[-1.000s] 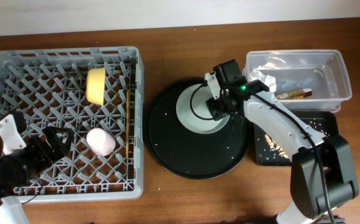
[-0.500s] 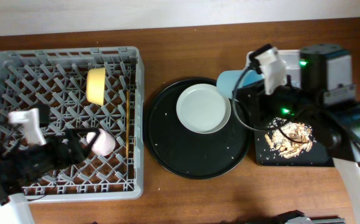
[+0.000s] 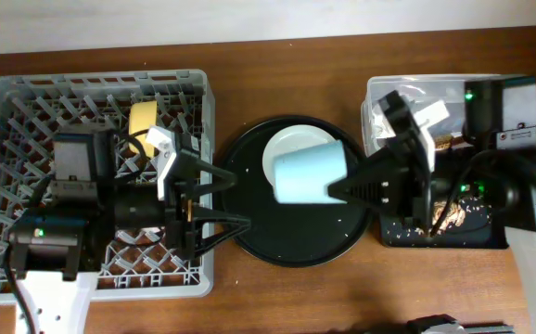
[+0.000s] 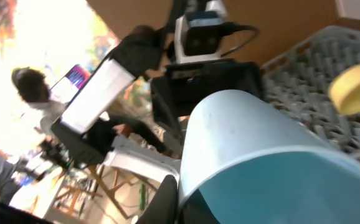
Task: Sort waste into correct bins and load items into the dishwasher rack
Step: 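Pass the light blue cup from the right gripper to the left gripper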
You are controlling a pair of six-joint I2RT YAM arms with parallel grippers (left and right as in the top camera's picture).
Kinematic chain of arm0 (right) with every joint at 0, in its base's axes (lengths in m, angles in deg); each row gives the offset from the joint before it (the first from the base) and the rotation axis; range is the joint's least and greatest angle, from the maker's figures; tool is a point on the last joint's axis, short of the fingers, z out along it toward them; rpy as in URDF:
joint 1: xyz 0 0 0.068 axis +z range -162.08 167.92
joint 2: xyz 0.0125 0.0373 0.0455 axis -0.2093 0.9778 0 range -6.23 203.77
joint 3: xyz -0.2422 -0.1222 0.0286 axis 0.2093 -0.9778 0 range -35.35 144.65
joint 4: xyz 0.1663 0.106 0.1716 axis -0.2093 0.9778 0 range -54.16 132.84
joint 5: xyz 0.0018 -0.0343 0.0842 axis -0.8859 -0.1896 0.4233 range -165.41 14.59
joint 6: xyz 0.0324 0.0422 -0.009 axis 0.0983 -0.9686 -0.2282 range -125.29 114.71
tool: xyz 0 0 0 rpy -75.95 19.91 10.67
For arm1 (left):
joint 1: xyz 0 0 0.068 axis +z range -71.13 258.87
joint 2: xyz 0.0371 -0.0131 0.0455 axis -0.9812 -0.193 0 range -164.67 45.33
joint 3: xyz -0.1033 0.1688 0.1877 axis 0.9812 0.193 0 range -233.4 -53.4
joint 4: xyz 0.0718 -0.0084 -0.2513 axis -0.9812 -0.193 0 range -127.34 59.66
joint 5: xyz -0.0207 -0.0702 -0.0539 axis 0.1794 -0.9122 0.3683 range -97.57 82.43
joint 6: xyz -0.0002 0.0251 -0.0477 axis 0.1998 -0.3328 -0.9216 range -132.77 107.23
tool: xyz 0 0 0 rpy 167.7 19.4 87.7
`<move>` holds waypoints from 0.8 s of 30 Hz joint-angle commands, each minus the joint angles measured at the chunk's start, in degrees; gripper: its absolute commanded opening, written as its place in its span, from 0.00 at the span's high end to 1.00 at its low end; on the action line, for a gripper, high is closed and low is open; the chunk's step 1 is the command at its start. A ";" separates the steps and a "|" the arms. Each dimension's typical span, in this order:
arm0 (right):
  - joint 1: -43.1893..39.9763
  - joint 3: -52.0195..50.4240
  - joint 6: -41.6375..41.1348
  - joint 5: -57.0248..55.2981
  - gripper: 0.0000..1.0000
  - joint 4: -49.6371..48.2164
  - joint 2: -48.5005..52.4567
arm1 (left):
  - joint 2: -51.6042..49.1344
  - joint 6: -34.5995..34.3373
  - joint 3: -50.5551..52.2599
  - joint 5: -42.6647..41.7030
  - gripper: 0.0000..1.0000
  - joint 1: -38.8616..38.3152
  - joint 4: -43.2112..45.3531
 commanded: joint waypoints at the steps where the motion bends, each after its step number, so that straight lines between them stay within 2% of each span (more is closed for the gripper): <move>1: 5.70 0.17 4.22 2.51 0.96 0.09 -0.17 | -0.59 0.46 -0.35 -6.40 0.01 -0.37 0.63; 4: 9.44 0.13 4.15 -2.05 0.96 0.04 0.35 | -0.59 0.46 -0.35 -10.25 0.01 -0.37 0.66; 8: 14.73 -0.33 4.20 -2.40 0.96 -0.83 3.39 | -0.59 0.46 -0.35 -12.17 0.01 -0.37 0.59; 16: 16.37 -0.33 4.20 0.57 0.96 -5.27 6.51 | -0.55 0.50 -0.35 -12.87 0.02 -1.42 0.17; 20: 21.27 -0.42 4.13 -9.20 0.96 -4.79 6.54 | -0.52 0.48 -0.35 -12.98 0.01 -3.08 0.44; 24: 20.11 -0.42 4.13 -16.46 0.96 -4.81 6.54 | -0.52 0.48 -0.35 -13.31 0.01 -3.08 0.81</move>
